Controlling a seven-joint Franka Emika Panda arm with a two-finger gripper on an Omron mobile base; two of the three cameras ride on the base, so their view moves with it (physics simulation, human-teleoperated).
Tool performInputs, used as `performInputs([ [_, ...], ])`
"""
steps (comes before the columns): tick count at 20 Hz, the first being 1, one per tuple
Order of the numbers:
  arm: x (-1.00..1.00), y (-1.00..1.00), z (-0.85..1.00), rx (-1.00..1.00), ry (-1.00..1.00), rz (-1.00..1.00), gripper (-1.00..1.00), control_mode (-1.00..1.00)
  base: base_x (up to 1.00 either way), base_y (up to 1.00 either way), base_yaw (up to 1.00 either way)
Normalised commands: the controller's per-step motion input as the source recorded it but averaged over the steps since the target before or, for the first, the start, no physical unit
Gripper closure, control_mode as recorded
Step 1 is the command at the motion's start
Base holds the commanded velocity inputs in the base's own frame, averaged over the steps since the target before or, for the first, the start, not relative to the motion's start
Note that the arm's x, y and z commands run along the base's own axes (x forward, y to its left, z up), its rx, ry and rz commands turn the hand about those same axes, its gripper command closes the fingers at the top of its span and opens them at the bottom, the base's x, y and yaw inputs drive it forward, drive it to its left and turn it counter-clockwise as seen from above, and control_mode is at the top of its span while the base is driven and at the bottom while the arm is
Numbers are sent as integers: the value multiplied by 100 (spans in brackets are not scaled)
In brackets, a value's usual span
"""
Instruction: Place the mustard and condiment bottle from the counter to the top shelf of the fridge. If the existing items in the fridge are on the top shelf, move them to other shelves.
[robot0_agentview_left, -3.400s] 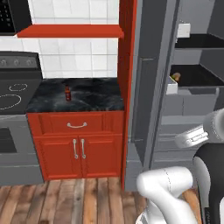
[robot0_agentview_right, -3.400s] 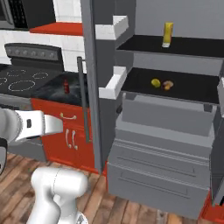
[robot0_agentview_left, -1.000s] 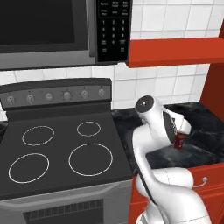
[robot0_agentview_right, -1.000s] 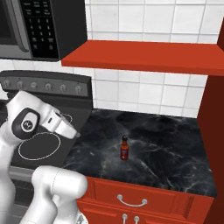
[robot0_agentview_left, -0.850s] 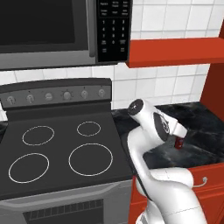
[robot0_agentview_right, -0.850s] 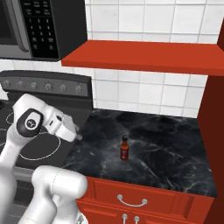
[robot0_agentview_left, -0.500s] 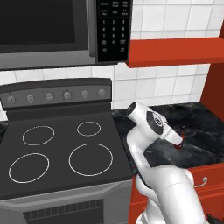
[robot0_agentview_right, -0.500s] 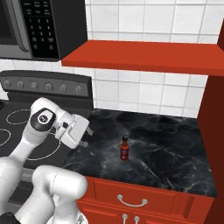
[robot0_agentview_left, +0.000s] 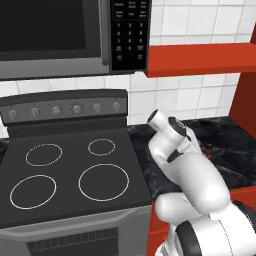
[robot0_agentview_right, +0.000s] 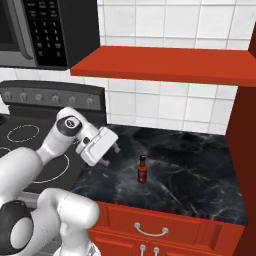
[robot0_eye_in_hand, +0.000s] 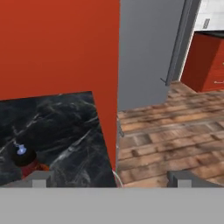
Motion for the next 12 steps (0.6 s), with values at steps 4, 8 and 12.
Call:
performInputs([
  [4,38,0,-11,-3,0,0,-100,-100,0,0,0],
  [8,21,-34,-30,-2,0,0,-100,-100,0,0,0],
  [12,2,-33,-30,0,0,2,-100,-100,0,0,0],
])
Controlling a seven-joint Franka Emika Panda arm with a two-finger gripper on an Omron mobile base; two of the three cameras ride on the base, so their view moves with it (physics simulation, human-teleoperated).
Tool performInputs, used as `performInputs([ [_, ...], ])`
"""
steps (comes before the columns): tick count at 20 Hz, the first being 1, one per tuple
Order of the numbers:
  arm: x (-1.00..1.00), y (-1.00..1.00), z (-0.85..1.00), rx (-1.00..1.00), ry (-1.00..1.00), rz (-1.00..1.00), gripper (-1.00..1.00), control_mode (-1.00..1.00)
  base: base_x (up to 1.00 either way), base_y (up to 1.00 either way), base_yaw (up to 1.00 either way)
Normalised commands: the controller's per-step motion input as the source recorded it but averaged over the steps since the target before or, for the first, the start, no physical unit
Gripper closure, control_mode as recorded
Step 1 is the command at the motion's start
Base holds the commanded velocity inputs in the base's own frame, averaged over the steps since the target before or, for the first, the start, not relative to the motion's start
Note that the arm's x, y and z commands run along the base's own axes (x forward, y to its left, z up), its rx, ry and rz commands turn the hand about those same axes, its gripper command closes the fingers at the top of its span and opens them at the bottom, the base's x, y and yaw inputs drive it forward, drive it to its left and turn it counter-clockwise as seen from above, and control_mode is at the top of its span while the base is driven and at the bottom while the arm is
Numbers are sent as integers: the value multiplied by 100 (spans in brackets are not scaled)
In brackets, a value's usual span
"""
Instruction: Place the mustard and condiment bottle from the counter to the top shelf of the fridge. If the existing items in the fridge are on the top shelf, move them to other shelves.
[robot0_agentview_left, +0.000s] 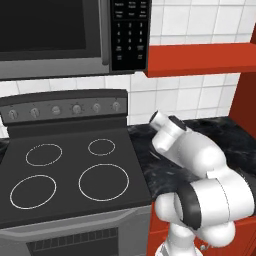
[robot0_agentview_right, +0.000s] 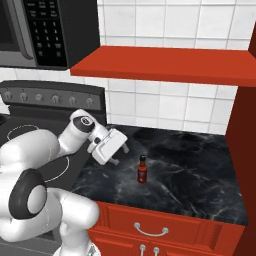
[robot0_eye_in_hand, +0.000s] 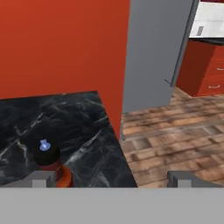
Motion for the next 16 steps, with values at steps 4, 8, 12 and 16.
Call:
performInputs([
  [4,3,-22,-25,0,0,2,-100,-100,0,0,0],
  [8,6,-15,-25,0,0,4,-100,-100,0,0,0],
  [12,15,-10,-23,0,0,5,-100,-100,0,0,0],
  [16,28,-2,-17,0,0,7,-100,-100,0,0,0],
])
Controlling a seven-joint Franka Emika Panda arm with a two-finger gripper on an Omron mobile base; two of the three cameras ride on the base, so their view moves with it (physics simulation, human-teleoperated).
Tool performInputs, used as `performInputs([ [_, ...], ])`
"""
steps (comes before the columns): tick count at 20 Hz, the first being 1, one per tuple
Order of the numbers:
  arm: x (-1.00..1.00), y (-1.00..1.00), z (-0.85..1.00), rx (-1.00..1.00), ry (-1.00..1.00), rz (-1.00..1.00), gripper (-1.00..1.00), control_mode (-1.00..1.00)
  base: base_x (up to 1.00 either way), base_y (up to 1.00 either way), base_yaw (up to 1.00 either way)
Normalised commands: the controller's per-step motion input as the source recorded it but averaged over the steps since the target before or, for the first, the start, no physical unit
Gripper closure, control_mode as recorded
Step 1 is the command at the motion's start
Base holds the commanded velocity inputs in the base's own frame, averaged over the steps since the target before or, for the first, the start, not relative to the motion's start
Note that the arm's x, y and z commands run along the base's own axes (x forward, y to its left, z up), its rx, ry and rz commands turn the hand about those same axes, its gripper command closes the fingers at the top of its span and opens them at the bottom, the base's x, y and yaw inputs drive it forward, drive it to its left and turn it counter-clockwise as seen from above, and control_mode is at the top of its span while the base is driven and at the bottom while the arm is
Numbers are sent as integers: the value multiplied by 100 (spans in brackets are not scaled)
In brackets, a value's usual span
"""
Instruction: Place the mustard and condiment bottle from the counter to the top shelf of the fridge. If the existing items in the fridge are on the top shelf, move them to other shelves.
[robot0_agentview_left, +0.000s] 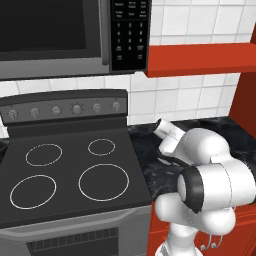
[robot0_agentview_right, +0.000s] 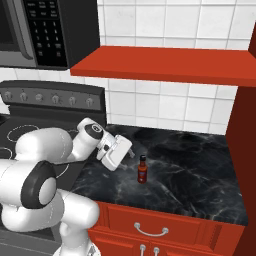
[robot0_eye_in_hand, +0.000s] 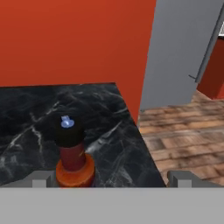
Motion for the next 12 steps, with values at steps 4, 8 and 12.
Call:
performInputs([
  [4,32,0,-13,0,0,9,-100,-100,0,0,0],
  [8,7,-19,-18,0,0,6,-100,-100,0,0,0],
  [12,0,-27,-19,0,0,2,-100,-100,0,0,0],
])
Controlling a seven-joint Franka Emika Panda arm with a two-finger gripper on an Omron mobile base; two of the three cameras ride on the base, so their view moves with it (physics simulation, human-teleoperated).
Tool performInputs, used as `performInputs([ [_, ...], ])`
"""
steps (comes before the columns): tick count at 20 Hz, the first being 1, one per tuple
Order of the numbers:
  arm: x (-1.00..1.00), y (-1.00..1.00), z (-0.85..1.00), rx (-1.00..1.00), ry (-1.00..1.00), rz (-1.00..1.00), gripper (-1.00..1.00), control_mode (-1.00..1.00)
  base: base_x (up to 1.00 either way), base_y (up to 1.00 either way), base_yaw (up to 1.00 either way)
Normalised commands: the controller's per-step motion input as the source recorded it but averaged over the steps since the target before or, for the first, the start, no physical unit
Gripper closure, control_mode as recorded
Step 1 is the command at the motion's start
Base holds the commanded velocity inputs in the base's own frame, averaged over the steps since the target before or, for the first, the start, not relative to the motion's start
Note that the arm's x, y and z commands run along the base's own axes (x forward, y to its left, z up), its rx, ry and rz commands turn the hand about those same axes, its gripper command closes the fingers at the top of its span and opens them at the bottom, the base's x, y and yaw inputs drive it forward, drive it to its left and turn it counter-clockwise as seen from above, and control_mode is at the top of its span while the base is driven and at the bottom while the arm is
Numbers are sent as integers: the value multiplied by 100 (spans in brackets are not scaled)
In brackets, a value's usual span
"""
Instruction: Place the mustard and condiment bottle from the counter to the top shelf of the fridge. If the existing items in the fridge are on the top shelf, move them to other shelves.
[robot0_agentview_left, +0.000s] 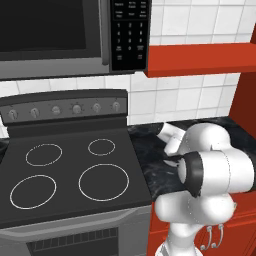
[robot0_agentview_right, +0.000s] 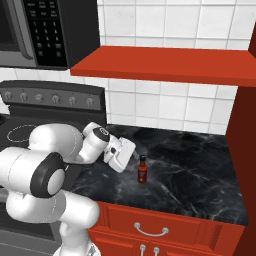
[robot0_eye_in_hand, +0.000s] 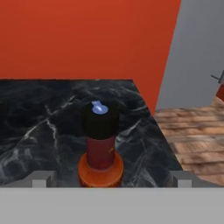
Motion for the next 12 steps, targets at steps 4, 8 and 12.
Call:
performInputs([
  [4,0,-13,-12,0,0,4,-100,-100,0,0,0],
  [8,0,-11,-11,0,0,4,-100,-100,0,0,0],
  [12,0,-21,-11,0,0,2,-100,-100,0,0,0],
])
